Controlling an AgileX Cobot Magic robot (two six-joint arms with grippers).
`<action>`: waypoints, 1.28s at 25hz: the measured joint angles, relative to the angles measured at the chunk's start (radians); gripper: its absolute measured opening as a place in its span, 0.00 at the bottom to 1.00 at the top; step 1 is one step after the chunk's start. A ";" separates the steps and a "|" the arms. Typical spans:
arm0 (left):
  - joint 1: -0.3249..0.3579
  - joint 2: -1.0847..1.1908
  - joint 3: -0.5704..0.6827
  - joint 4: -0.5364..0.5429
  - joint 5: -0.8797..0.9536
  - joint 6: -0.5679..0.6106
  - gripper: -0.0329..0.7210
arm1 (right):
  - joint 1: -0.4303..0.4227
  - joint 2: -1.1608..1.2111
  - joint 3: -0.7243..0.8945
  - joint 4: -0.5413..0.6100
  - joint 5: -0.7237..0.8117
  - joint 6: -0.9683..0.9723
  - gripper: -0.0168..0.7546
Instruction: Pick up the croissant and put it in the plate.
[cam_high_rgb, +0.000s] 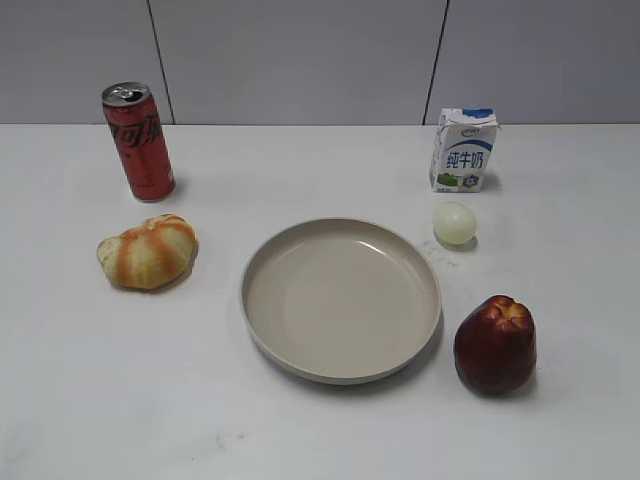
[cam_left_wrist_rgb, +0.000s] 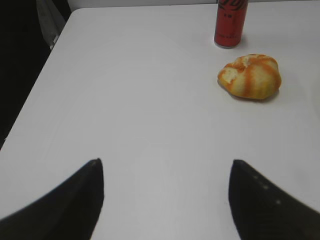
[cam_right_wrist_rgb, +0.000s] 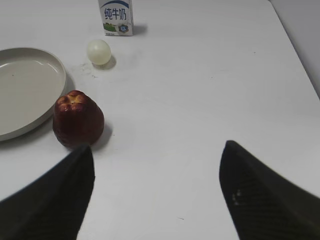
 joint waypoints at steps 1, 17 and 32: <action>0.000 0.000 0.000 0.000 0.000 0.000 0.83 | 0.000 0.000 0.000 0.000 0.000 0.000 0.78; 0.000 0.036 -0.019 0.002 -0.056 0.007 0.83 | 0.000 0.000 0.000 0.000 0.000 0.001 0.78; 0.000 0.633 -0.048 -0.165 -0.359 0.279 0.83 | 0.000 0.000 0.000 0.000 0.000 0.000 0.78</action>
